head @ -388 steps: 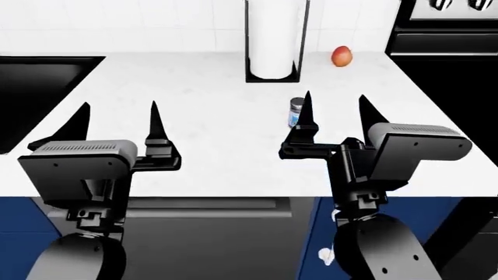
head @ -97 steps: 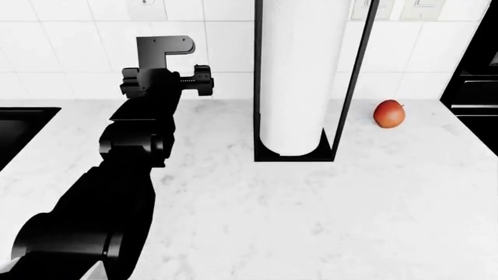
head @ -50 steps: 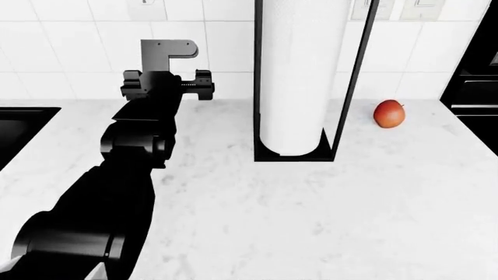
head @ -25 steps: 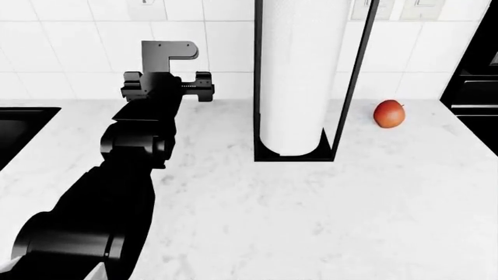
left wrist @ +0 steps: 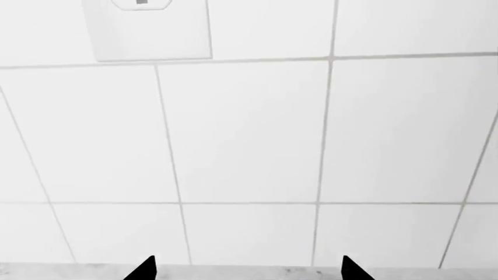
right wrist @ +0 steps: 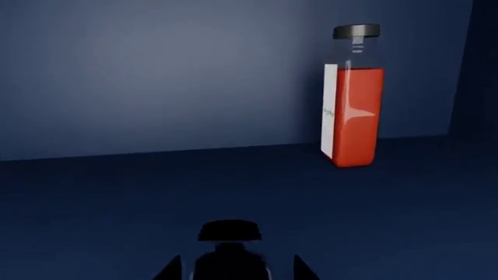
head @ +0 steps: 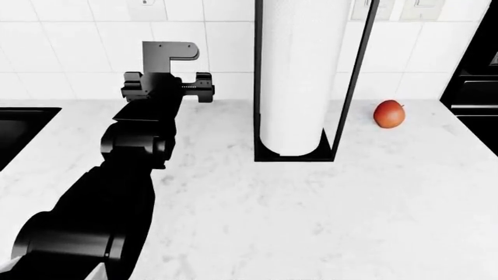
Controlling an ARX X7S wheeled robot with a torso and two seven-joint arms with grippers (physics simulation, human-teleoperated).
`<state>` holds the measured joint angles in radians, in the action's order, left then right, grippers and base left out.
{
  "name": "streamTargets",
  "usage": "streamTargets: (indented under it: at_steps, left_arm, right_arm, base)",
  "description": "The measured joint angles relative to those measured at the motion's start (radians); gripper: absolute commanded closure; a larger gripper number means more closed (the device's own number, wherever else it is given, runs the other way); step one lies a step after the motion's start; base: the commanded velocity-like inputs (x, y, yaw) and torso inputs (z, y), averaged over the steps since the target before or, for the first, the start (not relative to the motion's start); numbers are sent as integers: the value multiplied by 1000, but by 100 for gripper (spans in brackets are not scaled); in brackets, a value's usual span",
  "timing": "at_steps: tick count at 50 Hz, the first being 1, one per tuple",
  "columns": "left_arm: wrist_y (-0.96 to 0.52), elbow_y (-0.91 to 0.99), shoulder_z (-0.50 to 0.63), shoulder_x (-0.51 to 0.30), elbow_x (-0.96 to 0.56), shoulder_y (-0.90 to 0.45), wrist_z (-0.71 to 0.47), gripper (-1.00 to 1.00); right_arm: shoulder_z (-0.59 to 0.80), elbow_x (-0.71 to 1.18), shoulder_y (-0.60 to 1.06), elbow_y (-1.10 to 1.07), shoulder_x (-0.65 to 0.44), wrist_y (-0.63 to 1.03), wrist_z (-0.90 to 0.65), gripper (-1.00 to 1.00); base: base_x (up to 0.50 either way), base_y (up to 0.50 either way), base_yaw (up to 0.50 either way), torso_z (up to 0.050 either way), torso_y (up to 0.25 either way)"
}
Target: Pick the jam and canned food from the counter and place them in the cabinets closest to them.
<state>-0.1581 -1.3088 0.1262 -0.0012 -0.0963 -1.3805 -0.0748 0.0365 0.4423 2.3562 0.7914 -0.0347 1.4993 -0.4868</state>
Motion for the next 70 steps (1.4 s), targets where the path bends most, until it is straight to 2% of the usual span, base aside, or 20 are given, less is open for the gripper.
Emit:
streamTargets:
  at_steps: [15, 29, 49, 70]
  left_arm:
    - [4, 0, 14, 0, -2, 1, 1, -100]
    - [10, 0, 22, 0, -3, 2, 3, -100]
    - [15, 0, 27, 0, -5, 1, 6, -100]
    - [17, 0, 31, 0, -7, 2, 10, -100]
  right_arm:
    - [40, -108, 0, 52, 14, -49, 91, -100]
    - [98, -102, -7, 66, 5, -105, 132, -100]
    - [144, -63, -3, -122, 24, -108, 183, -100]
    - [214, -151, -1, -326, 33, 7, 281, -100]
  base:
    - [0, 0, 0, 0, 0]
    - [0, 0, 0, 0, 0]
    - [0, 0, 0, 0, 0]
    - [0, 0, 0, 0, 0]
